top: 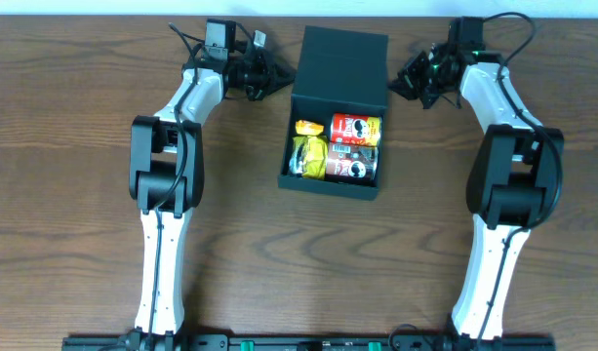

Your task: Pack container

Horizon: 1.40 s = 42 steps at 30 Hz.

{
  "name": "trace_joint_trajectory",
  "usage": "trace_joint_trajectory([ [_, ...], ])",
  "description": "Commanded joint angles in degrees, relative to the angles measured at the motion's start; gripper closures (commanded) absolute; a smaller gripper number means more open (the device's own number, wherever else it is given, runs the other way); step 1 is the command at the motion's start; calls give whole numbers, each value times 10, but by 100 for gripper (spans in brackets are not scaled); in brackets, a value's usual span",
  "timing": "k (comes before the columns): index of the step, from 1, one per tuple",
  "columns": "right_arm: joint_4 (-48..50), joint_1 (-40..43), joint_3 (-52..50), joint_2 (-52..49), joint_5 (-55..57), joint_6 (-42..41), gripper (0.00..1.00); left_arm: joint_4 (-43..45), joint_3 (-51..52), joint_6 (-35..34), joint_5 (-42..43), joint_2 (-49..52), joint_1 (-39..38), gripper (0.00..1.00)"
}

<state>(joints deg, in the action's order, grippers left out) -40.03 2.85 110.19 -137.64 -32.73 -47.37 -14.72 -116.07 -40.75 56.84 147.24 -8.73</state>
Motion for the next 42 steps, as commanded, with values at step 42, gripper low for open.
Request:
trace_joint_trajectory([
  [42, 176, 1, 7, -26, -162, -103, 98, 134, -14, -103, 118, -3, -2, 94],
])
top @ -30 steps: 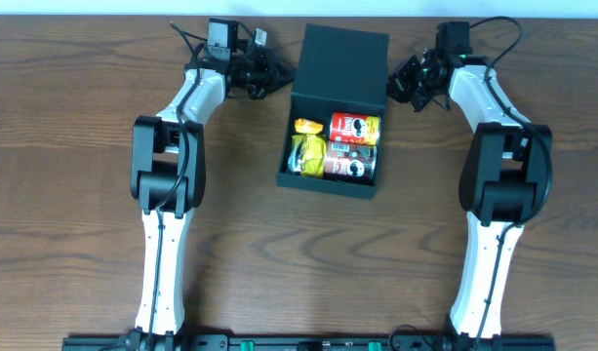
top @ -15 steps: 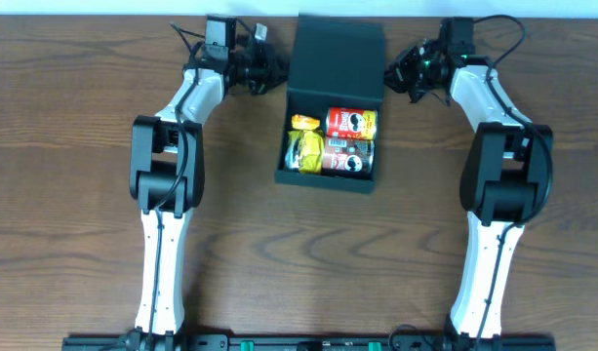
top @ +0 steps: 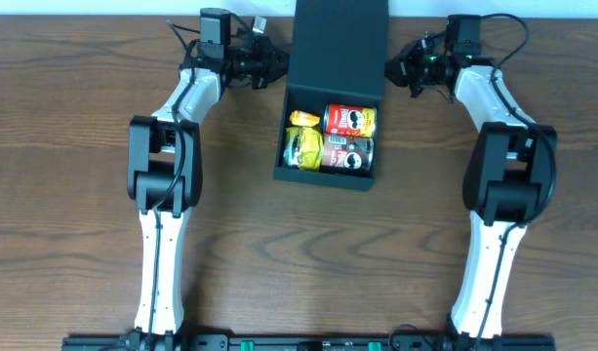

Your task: Pack container

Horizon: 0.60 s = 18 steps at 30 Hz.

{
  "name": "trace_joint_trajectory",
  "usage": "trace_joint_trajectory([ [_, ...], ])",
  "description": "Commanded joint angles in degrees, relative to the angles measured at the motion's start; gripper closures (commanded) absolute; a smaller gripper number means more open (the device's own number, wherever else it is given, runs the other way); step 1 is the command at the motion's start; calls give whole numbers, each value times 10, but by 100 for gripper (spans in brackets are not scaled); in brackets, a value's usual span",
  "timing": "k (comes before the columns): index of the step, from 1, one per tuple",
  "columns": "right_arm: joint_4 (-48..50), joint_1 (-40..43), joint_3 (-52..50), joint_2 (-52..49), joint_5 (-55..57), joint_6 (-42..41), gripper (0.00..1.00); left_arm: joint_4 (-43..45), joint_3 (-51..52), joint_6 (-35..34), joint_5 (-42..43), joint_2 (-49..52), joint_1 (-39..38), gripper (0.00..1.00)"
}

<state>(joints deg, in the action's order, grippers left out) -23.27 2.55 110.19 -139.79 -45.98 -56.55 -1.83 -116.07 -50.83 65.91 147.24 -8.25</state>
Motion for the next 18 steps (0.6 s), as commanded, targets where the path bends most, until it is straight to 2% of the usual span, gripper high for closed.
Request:
trace_joint_trajectory([
  [1, 14, 5, 7, -5, -38, -16, 98, 7, -14, -2, 27, -3, -7, 94],
  [6, 34, 5, 7, -5, -51, -30, 98, 34, -15, -23, 28, -3, -7, 94],
  [13, 51, 5, 7, -5, -82, -48, 98, 145, -15, -104, 47, -3, -7, 94],
  [18, 74, 7, 7, -5, -115, -54, 98, 152, -15, -106, 60, -4, -7, 94],
])
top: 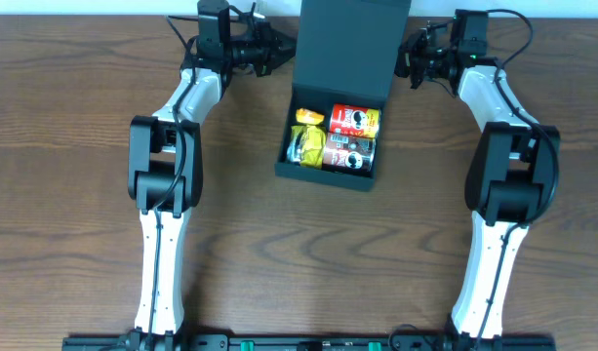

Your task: Pack container

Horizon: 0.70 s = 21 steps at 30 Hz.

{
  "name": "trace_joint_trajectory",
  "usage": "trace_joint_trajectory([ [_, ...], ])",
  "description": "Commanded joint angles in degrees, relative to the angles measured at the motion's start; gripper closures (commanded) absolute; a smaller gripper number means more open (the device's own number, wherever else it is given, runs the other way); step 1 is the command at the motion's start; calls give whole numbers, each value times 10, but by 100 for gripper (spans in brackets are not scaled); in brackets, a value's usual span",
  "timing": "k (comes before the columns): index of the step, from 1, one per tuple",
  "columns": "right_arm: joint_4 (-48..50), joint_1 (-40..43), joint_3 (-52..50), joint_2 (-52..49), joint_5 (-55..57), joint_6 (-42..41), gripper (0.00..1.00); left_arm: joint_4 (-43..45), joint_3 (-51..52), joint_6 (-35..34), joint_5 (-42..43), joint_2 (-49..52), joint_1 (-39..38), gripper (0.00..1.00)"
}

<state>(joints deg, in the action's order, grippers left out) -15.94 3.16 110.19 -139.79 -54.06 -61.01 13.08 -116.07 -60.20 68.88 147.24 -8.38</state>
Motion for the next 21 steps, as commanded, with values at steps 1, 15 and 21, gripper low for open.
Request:
trace_joint_trajectory([
  [1, 1, 2, 7, -5, -39, -9, 98, 3, -15, -12, 33, -4, -6, 94],
  [15, 1, 23, 8, 4, -158, -11, 98, 8, -15, -11, 43, -8, -5, 94],
  [21, 1, 21, 8, 21, -186, -11, 98, 9, -16, -12, 42, -8, -5, 94],
])
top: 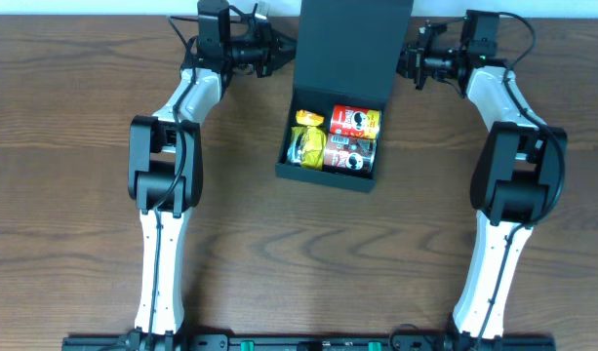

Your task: Pack container

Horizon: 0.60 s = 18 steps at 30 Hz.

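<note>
A black box (326,177) stands at the back middle of the table, its hinged lid (352,49) raised behind it. Inside lie yellow packets (308,146), a red can (355,120) and a dark can (349,156). My left gripper (282,54) is at the lid's left edge and my right gripper (406,64) at its right edge, both touching or nearly touching it. From above the jaws are dark clumps, so I cannot make out whether they are open or pinching the lid.
The wooden table (299,253) ends just behind the lid, where a pale wall strip (84,8) begins. Both arms (162,175) reach from the front edge along the left and right sides. Cables hang by both wrists.
The right wrist has shifted slightly to the right while its fingertips stay at the lid's right edge. The box, lid and left gripper stand almost as before.
At first the lid lay back lower and both grippers were at its side edges. Then box and lid sat further toward the back with the grippers alongside. After that the lid stood taller and nearer the camera, and it stays so now.
</note>
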{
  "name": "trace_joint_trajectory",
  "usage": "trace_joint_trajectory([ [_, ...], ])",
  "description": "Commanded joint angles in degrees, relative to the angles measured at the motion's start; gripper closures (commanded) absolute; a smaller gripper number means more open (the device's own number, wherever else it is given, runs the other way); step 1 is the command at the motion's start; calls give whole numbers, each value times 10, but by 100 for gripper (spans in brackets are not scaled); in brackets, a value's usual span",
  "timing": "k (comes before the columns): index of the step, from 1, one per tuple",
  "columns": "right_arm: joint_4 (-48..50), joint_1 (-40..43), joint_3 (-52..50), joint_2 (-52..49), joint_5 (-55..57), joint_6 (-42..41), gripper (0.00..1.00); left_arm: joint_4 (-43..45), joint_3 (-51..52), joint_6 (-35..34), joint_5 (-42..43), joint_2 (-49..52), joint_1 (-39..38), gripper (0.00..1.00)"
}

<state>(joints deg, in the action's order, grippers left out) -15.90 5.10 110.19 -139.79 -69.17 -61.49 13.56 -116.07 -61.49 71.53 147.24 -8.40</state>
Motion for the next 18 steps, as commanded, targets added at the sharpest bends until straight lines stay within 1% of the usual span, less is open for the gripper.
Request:
trace_joint_trajectory([
  [1, 0, 0, 8, 24, -38, -7, 98, 5, -18, 1, 16, -8, -5, 94],
  [10, -2, -11, 8, 42, -68, -5, 98, 4, -62, -5, 26, -8, -5, 94],
  [13, -21, -10, 8, 53, -69, 18, 98, 4, -68, -12, 38, -8, -5, 94],
  [14, -49, -10, 8, 62, -60, 38, 98, 3, -68, -19, 40, -8, -5, 94],
  [16, -146, -7, 8, 87, -31, 104, 98, -8, -68, -23, 46, -8, -5, 94],
  [18, -199, -4, 8, 97, -31, 143, 98, -16, -68, -25, 51, -8, -5, 94],
])
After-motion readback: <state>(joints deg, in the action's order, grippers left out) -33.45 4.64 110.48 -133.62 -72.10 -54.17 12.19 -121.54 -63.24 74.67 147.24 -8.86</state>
